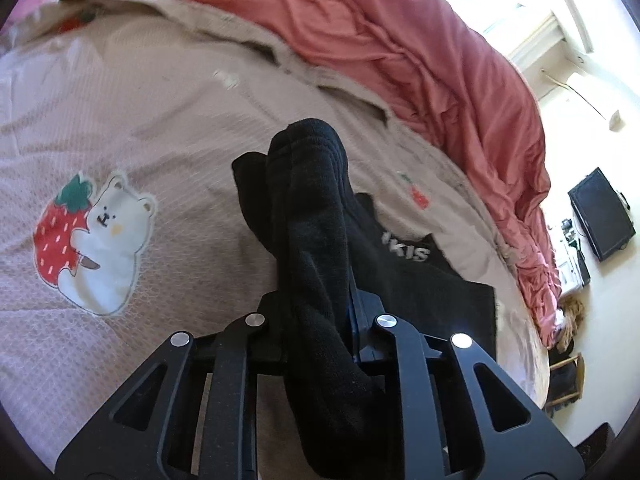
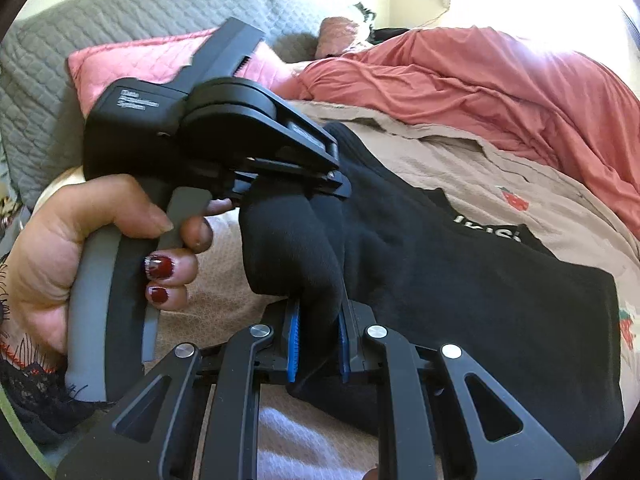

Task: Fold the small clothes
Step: 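Lift the gripped edge with both tools and fold it over the rest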

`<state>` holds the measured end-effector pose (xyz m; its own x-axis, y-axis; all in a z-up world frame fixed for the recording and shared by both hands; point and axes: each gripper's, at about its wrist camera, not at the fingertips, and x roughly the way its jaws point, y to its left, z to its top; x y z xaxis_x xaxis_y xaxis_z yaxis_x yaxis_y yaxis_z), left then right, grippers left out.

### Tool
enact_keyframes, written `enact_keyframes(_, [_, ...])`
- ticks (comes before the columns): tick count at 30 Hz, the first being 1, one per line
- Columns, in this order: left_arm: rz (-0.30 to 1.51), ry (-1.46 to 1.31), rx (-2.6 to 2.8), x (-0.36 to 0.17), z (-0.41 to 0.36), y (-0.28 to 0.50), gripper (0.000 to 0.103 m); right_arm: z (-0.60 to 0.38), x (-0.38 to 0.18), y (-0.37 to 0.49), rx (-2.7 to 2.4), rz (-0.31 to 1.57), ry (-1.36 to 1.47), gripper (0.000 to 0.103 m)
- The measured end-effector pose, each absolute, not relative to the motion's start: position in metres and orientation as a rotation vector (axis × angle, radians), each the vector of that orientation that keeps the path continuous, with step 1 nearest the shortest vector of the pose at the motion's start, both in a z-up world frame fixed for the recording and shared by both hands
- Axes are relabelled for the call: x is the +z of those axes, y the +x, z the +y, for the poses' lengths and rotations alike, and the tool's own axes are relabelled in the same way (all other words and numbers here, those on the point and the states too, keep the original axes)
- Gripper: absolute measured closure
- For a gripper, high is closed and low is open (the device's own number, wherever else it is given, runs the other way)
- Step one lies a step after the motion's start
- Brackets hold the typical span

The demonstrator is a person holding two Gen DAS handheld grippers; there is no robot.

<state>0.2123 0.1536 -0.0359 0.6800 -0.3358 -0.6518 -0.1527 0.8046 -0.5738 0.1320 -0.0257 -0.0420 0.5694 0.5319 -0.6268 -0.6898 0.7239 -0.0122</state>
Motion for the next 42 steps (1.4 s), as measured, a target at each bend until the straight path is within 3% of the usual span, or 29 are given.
enact_keyframes(17, [0.794, -0.523, -0.241, 0.016, 0.040, 0.215, 0.092, -0.132, -0.016, 0.124, 0.572, 0.619, -0.106, 0.091])
enact_keyframes(42, [0.919, -0.426, -0.304, 0.012, -0.071, 0.262, 0.091, -0.217, -0.010, 0.142, 0.450, 0.647, -0.016, 0.091])
